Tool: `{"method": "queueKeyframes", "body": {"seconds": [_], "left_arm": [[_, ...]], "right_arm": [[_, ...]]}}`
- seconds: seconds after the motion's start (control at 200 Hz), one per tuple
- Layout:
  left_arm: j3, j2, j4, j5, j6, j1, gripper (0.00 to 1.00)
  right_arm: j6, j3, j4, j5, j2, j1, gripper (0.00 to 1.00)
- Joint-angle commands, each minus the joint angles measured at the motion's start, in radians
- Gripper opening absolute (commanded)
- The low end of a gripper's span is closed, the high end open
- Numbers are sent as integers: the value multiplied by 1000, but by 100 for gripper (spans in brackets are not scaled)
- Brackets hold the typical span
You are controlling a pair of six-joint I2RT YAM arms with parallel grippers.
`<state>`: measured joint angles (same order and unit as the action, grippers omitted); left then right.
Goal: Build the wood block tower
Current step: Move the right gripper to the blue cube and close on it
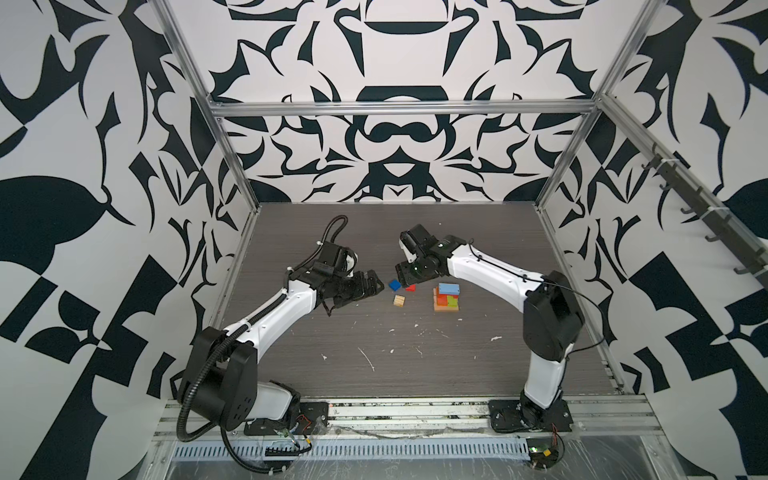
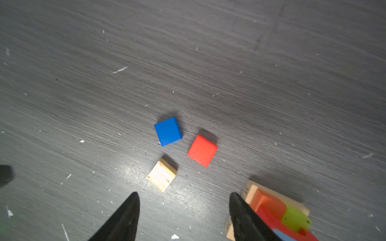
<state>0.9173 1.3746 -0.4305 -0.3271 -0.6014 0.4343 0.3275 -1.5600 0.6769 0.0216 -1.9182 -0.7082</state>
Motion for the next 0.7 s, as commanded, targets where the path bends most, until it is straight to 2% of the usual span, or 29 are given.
{"method": "queueKeyframes", "body": {"seconds": [0.0,0.345,0.695], "left_arm": [[-18,-48,-84,-20,47,-29,100],[-45,-92,-69,-63,79,-62,99],[-55,-92,-59,-73,69,-63,100]], "right_arm": [[-55,-98,49,8,-52,-11,69],[-122,-234,91,-8,-220,-23,63],[-165,-298,115,1,-309,-26,59]]}}
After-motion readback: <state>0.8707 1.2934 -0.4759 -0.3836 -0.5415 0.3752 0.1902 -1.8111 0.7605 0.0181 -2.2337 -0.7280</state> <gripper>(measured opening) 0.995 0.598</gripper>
